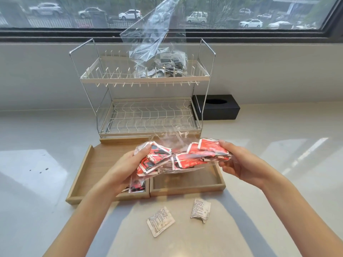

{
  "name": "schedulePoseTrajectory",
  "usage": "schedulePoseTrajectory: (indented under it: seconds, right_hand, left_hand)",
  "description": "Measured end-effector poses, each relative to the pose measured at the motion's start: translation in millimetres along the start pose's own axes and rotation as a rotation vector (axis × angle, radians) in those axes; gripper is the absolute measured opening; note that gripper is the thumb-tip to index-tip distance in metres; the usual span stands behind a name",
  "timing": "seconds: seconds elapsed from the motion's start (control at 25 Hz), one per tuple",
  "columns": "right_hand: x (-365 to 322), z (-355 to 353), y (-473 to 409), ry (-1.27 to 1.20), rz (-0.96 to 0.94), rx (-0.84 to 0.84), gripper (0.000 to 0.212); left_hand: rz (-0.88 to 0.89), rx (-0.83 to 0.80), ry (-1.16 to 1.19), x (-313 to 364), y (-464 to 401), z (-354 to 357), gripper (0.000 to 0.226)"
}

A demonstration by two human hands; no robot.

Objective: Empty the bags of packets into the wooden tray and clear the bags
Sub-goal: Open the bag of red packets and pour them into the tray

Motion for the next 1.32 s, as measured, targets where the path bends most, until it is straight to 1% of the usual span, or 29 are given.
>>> schedulePoseTrajectory:
  seconds: [0.12,0.2,0.28,0.4,0.52,0.56,0.68,0.72,0.8,0.88,0.96,1.0,1.08,1.12,1.16,1.24,1.32]
  right_hand:
    - [-7,2,3,-0.019,-0.019,-0.033,0.022]
    - [-12,0,3,-0.060,-0.047,-0.045,0.022]
    - [-15,1,4,-0.025,-0.048,-0.028,0.020]
    - [-25,5,6,0.065,-0.097,0.010,0.022]
    - [-46,4,10,0.117,-0.193,0.093,0.031]
    - [-50,4,10,0.190,-0.198,0.138,0.034]
    - [-49,7,6,0.515,-0.155,0.255,0.041]
    - [-49,8,4,0.584,-0.154,0.288,0.042]
    - [-53,7,1,0.631,-0.191,0.349,0.040]
    - [-57,7,1,0.586,-0.221,0.358,0.034]
    - [-57,8,2,0.475,-0.224,0.264,0.028]
    - [-56,7,2,0.408,-0.213,0.199,0.025]
    - [-56,5,6,0.276,-0.190,0.079,0.020]
    - [-57,3,7,0.239,-0.187,0.052,0.018]
    - [-57,2,7,0.241,-0.190,0.058,0.016]
    - [-59,0,8,0.312,-0.211,0.132,0.011]
    - [-62,-1,8,0.327,-0.245,0.233,0.008]
  left_hand:
    - [-0.003,-0.038,0.138,10,4,3,0.024]
    - [0.030,-0.057,0.211,15,5,1,0.020]
    - [0.063,-0.038,0.196,19,4,1,0.018]
    - [0.100,0.007,0.127,25,2,4,0.015]
    - [0.098,0.019,0.007,40,-2,0,0.021]
    - [0.080,0.017,-0.055,43,-4,-2,0.024]
    - [0.058,-0.009,-0.217,44,-6,-3,0.027]
    - [0.077,-0.006,-0.293,44,-8,-4,0.028]
    - [0.134,0.016,-0.445,46,-13,-6,0.034]
    - [0.165,0.067,-0.511,51,-18,-8,0.037]
    - [0.156,0.103,-0.515,52,-19,-9,0.036]
    - [0.125,0.094,-0.502,51,-18,-10,0.036]
    - [0.034,0.016,-0.422,50,-16,-12,0.036]
    - [-0.001,-0.026,-0.357,50,-14,-13,0.038]
    - [-0.022,-0.064,-0.285,52,-12,-13,0.039]
    - [-0.019,-0.102,-0.169,56,-11,-14,0.036]
    - [0.012,-0.081,-0.163,58,-12,-16,0.031]
Point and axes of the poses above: each hand's wrist, its own y-axis away from the middle knuckle, its own z-axis out of the palm, x = y × z, the point moved 2 cm from there along -y, towards the middle knuckle, and after that the axes turned 8 degrees about z, right-handed, at the moved point
